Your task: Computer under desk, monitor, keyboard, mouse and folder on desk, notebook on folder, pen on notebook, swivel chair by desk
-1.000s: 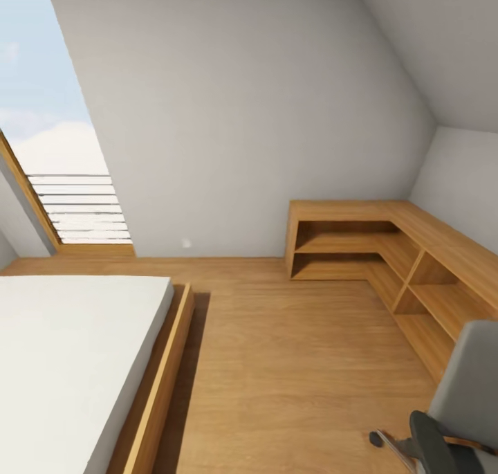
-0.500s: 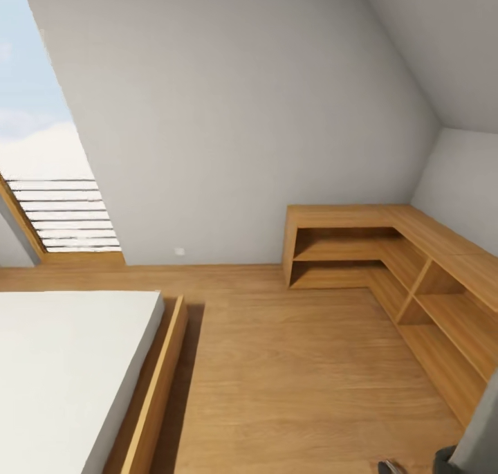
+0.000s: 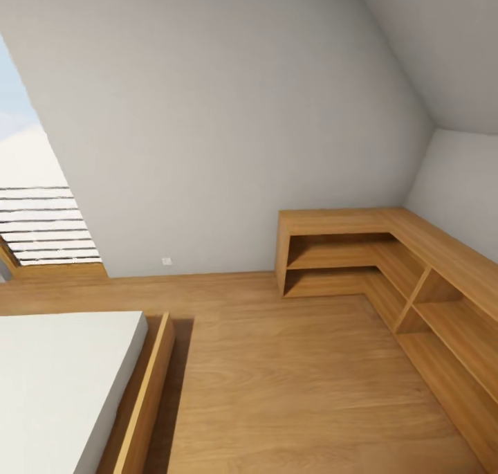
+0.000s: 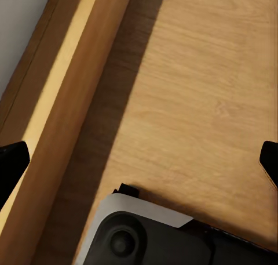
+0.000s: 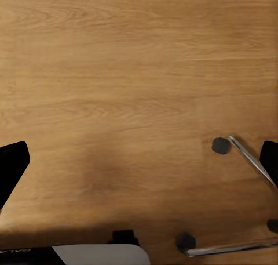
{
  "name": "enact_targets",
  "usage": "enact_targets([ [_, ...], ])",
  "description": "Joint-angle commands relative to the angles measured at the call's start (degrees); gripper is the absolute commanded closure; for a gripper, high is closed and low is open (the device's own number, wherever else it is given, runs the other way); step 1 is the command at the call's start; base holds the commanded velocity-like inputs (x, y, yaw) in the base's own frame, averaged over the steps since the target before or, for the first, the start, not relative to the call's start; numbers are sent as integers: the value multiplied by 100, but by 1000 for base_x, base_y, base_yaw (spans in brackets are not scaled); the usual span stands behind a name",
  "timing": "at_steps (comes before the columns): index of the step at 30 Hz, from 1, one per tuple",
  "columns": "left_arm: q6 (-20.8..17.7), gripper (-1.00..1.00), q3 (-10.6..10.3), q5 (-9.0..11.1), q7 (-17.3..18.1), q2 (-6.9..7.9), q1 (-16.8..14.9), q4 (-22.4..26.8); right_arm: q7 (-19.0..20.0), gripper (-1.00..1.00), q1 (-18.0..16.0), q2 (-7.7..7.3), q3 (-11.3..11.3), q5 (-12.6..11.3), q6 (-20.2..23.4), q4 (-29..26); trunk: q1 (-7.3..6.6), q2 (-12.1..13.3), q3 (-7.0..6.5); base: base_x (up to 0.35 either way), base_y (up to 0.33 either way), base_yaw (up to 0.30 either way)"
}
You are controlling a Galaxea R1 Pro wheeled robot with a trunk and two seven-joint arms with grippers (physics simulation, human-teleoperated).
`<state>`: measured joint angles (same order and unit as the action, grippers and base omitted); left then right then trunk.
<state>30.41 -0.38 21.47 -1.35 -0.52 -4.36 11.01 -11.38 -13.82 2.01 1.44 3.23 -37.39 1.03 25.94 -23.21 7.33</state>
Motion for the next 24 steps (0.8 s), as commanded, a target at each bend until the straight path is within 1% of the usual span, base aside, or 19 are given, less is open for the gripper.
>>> enact_targets([
  [1, 18, -100, -6, 2, -14, -1, -4, -2, -49, -100, -7, 1, 14, 36, -14, 11, 7, -11, 11, 336, 0, -6],
  [19, -3, -100, -6, 6, -14, -1, -4, -2, -49, -100, -7, 7, 14, 35, -32, 11, 7, -11, 11, 336, 0, -1],
  [24, -7, -100, -6, 6, -14, -1, -4, -2, -49, -100, -7, 5, 14, 33, -38, 13, 7, -11, -11, 336, -9, 0],
])
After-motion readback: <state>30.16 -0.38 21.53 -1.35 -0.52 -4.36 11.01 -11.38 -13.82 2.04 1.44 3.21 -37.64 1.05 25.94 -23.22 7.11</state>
